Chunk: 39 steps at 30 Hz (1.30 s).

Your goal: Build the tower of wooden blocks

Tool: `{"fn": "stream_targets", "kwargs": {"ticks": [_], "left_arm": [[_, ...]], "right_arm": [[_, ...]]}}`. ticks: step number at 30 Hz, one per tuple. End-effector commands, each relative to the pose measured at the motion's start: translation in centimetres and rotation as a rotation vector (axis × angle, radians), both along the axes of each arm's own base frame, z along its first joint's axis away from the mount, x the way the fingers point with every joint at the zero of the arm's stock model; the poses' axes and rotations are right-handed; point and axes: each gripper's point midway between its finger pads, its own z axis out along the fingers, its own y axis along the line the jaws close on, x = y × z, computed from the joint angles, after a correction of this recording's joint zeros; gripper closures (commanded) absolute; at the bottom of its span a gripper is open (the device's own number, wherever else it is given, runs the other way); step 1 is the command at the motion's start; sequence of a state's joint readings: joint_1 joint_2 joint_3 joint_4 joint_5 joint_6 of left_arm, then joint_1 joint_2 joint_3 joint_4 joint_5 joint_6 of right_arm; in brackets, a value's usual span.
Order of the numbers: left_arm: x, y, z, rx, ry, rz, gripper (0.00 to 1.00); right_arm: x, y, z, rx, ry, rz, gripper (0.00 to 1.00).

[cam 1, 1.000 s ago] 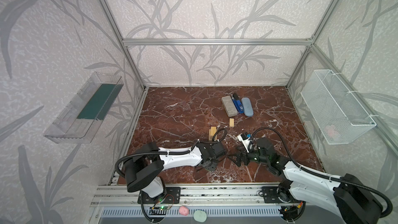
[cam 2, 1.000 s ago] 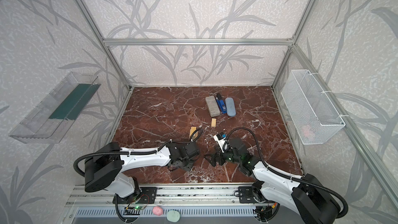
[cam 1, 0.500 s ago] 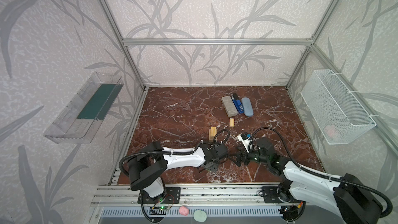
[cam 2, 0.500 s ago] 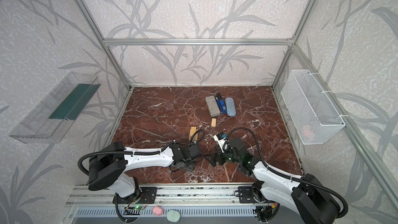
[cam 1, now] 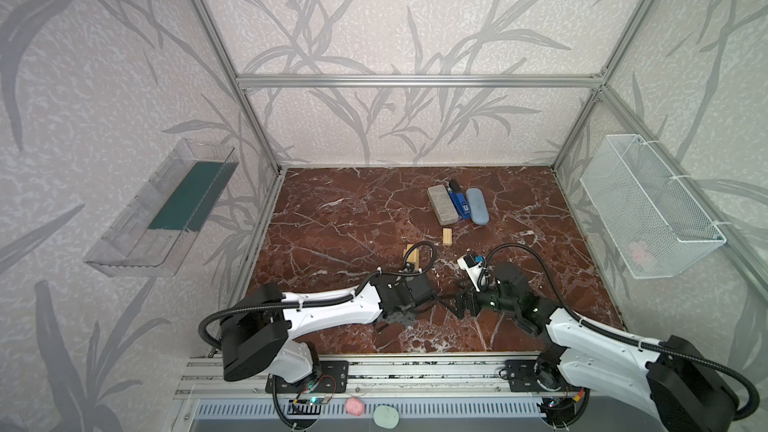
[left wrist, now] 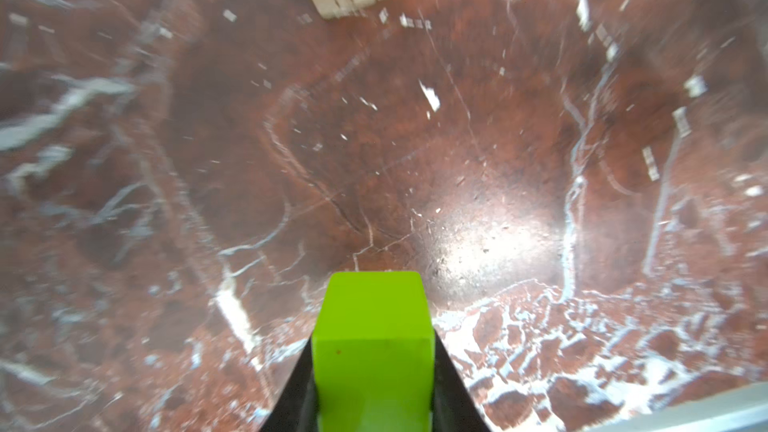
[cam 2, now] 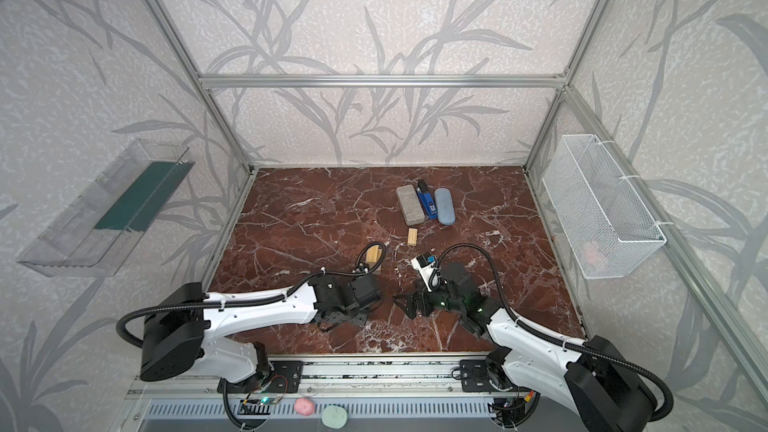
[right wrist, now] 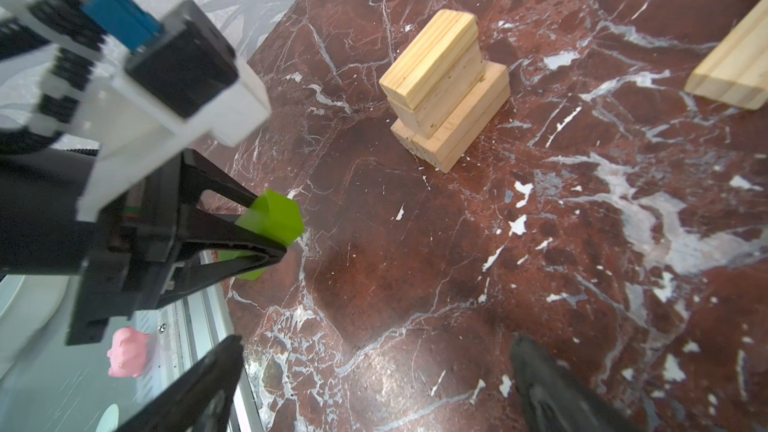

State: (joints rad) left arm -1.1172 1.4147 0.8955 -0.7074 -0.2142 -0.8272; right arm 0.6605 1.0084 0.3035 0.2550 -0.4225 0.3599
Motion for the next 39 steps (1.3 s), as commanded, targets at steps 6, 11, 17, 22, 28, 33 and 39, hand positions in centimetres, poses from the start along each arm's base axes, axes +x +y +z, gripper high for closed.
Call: {"fn": "stream_targets", "kwargs": {"ticks": [6,11,17,22,28,33,39], "left_arm": [[3.8,1.9,8.4,-0.140,-0.139,0.160,0.91],[6.2,1.8,11.4,-0.184,-0.170,0.181,0.94],[9.1,0.7,12.7,-0.154,-0.173,0.173,0.94],[11.1,-0.9,12.3,-0.160,-0.152,0.164,0.95],[13.1,-1.8,10.4,-0.141,-0.100,0.183,0.96],[13.9,-2.4,8.9,-0.095,-0.058,0.178,0.96],[14.5,-3.5,7.1,-0.064,0.018,0.157,0.96]], "right_arm": [[1.9,-0.1,3.8,-0.007,-0.036,-0.044,0.01],[2.9,-0.4,4.9,0.016,-0.033,-0.080,0.01],[4.5,-0.9,4.9,0.023,-0.023,-0.117,0.01],[5.7,-1.1,4.1,0.030,-0.029,-0.133,0.01],[6.4,-0.7,3.0,0.051,-0.075,-0.111,0.01],[6.5,-0.3,2.4,0.051,-0.104,-0.078,0.01],[6.5,0.1,2.6,0.082,-0.113,-0.065,0.01]]}}
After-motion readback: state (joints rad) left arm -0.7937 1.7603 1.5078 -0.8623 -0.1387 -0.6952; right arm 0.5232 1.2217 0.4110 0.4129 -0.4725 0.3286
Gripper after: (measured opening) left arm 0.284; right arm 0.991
